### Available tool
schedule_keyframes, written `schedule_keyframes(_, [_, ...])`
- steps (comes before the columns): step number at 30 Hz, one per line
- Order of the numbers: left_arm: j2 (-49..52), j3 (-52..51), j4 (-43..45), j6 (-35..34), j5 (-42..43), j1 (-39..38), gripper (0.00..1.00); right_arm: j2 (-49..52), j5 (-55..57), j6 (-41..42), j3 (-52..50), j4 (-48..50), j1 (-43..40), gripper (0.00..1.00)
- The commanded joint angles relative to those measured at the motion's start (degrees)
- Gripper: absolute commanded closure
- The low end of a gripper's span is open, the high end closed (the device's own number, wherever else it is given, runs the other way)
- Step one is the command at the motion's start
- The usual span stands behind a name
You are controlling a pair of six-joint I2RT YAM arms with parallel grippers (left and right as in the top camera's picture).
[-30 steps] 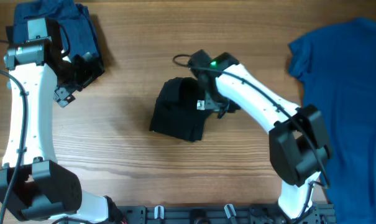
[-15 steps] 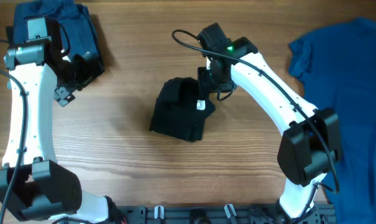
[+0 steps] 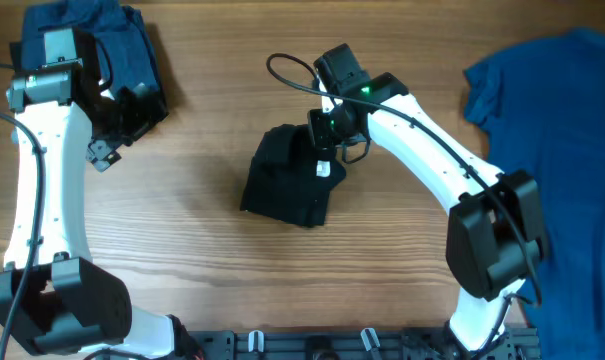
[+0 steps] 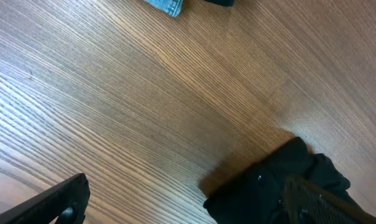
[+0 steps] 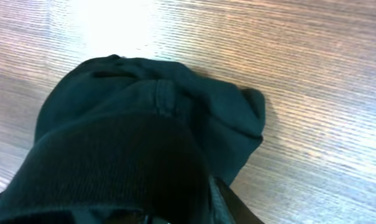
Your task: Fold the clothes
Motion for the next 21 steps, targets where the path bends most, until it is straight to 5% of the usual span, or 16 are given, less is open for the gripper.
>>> schedule_keyframes(1, [-0.3, -0.4, -0.2, -0.5, -1.0, 0.2, 0.0, 2.2, 6.8, 3.1, -0.4, 0.4, 0.2, 0.83])
schedule_keyframes(6, [-0.3, -0.4, -0.2, -0.5, -1.0, 0.2, 0.0, 2.2, 18.3, 4.5, -0.4, -2.4, -0.6, 0.96])
schedule_keyframes(13, [-0.3, -0.4, -0.8, -0.5, -1.0, 0.2, 0.0, 2.3, 28.4, 7.8, -0.4, -7.2, -0.6, 0.96])
schedule_keyframes(18, [-0.3, -0.4, -0.7, -0.5, -1.0, 0.2, 0.0, -0.7, 16.5, 10.5, 4.5, -15.5, -0.6, 0.96])
schedule_keyframes(19, [-0.3, -0.4, -0.7, -0.5, -1.0, 0.2, 0.0, -3.1, 9.1, 10.5, 5.1, -15.8, -0.6, 0.94])
schedule_keyframes(20, [-0.3, -0.4, -0.7, -0.5, -1.0, 0.2, 0.0, -5.4, 1.1, 10.4, 5.1, -16.3, -0.6, 0.82])
schedule_keyframes(21, [-0.3, -0.4, -0.7, -0.5, -1.0, 0.2, 0.0, -6.1, -2.6, 10.4, 5.1, -17.1, -0.4, 0.45])
